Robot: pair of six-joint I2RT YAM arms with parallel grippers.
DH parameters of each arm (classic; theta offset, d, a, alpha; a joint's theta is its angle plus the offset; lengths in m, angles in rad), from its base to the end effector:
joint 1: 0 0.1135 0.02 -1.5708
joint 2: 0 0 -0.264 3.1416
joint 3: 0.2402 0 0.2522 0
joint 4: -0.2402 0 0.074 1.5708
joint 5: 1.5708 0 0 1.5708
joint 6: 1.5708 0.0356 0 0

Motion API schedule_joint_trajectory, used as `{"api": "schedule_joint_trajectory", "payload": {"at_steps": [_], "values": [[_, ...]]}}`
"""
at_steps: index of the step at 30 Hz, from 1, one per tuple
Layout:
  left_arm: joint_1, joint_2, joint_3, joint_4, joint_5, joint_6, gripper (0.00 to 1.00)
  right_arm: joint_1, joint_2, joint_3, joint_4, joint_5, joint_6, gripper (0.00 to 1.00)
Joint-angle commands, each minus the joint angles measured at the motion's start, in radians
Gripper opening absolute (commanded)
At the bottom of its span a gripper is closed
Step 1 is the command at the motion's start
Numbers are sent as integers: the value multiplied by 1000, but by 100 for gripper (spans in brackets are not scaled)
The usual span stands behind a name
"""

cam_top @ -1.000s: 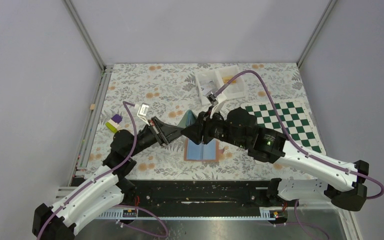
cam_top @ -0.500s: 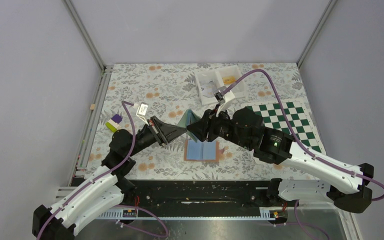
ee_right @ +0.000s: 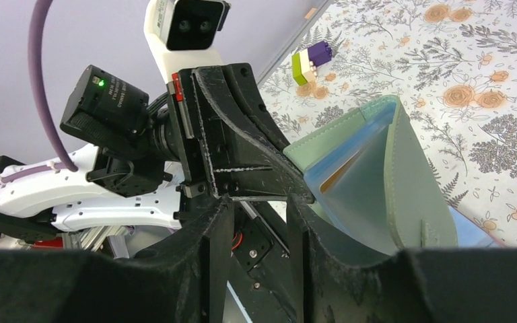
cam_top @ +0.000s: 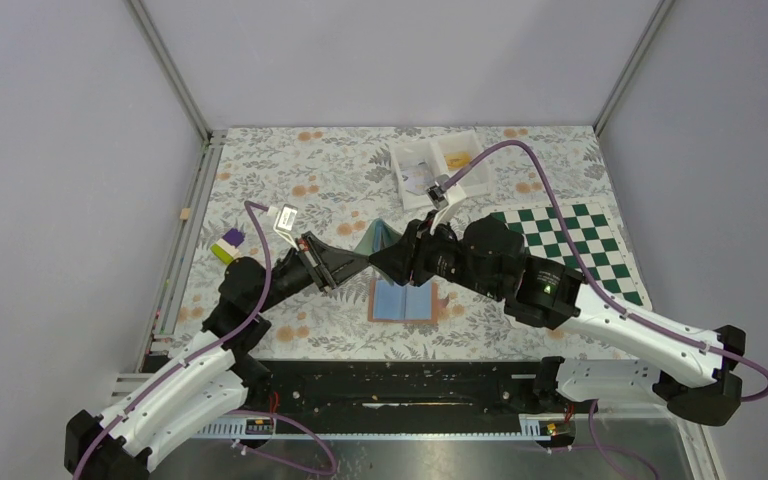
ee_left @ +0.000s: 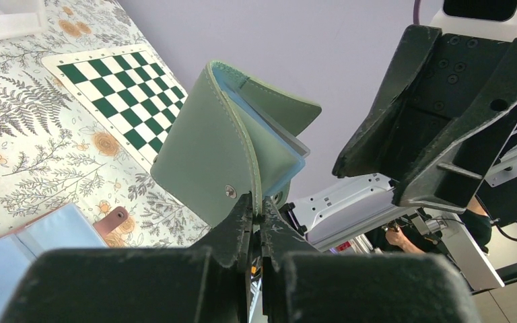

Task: Take the credit cards out of the card holder
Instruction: Open the card holder.

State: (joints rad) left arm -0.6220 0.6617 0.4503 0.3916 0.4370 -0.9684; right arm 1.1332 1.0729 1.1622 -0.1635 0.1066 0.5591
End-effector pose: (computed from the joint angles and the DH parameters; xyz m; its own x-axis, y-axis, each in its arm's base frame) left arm 0.1280 -0.1103 0.3020 -0.6313 -0.4660 -0.6200 0.6109 0.1937 -0.7677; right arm 0.1058 0.2173 0.4189 -0.4805 0.2176 -0.8496 -0.7087 0.4743 0.5223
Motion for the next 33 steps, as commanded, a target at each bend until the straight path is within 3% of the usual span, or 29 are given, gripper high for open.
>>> {"api": "schedule_joint_trajectory", "payload": {"at_steps": [1, 21, 33], "values": [[4, -17, 51, 56, -5, 6, 0, 7, 2, -9, 38, 26, 16, 41], [4, -38, 51, 69, 4, -7, 0, 7, -6, -26, -23, 170, -42, 43], [4, -39, 53, 64, 22, 0, 0, 8, -95, -74, -69, 240, -204, 57]]}}
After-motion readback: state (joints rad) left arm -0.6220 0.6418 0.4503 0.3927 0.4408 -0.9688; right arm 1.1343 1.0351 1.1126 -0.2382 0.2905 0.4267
